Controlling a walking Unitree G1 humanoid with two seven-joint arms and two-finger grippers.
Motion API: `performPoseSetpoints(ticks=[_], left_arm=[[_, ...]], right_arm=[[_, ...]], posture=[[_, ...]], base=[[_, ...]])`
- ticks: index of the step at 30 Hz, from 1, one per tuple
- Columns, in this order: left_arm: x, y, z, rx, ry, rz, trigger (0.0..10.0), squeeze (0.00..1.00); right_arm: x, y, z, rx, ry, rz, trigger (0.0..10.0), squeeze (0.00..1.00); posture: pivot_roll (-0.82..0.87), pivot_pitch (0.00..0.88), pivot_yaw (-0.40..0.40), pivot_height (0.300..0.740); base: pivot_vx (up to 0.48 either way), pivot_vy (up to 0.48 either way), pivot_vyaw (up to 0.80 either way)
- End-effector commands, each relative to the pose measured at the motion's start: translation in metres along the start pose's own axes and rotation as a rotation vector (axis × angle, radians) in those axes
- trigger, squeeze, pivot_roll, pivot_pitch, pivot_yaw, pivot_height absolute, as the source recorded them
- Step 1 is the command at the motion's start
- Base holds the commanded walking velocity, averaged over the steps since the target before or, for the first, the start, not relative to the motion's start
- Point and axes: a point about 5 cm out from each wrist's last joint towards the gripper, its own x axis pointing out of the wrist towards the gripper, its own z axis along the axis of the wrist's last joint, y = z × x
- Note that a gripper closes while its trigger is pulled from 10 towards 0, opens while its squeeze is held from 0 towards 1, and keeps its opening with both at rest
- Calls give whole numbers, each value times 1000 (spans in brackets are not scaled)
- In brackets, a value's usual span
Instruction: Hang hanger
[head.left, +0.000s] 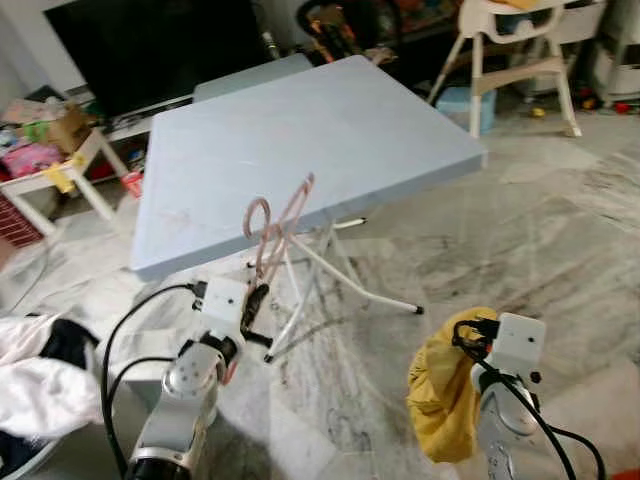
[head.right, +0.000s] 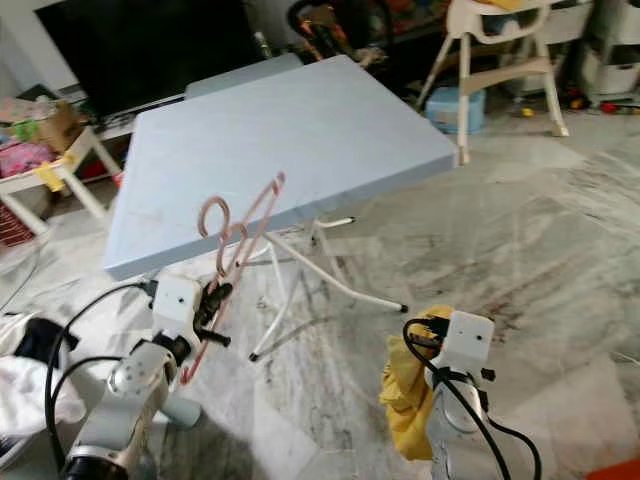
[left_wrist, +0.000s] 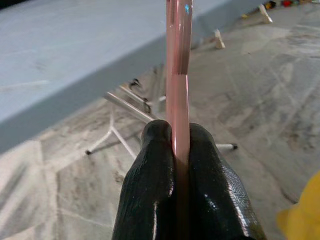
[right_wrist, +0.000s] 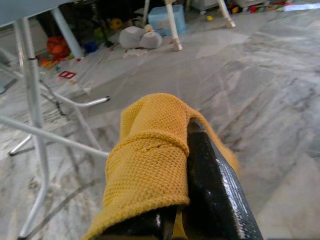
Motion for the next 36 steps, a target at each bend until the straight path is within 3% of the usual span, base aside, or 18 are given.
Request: performPoseSetpoints(ticks=[1, 6, 9, 14, 22, 28, 32, 36], left_arm=[[-6, 9, -6, 8, 6, 37, 10000, 0], [-17, 11, -19, 5, 18, 87, 10000, 0], [-25, 17, -26, -54, 32, 182, 10000, 0], [-31, 9, -32, -36, 40, 169, 10000, 0], [-35, 11, -30, -39, 25, 194, 10000, 0], [-35, 16, -21, -22, -21, 208, 10000, 0], [-39, 21, 0, 22, -96, 245, 10000, 0], [-52, 24, 7, 34, -116, 280, 10000, 0]], right_arm=[[-2, 15, 10, 1, -34, 62, 10000, 0], [0, 27, 11, -19, -27, 141, 10000, 0], [4, 31, 16, -32, -21, 176, 10000, 0], [6, 35, 19, -56, -23, 203, 10000, 0], [9, 37, 20, -73, -16, 233, 10000, 0], [10, 43, 25, -72, -40, 261, 10000, 0], [6, 42, 40, -78, -116, 279, 10000, 0], [4, 43, 57, -97, -177, 306, 10000, 0]], posture=[[-230, 0, 172, 740], [-185, 0, 106, 740], [-162, 0, 90, 740], [-142, 0, 67, 740], [-132, 0, 55, 740], [-125, 0, 58, 740], [-117, 0, 53, 740], [-114, 0, 50, 740]], base=[[0, 0, 0], [0, 0, 0], [0, 0, 0], [0, 0, 0], [0, 0, 0], [0, 0, 0], [0, 0, 0], [0, 0, 0]])
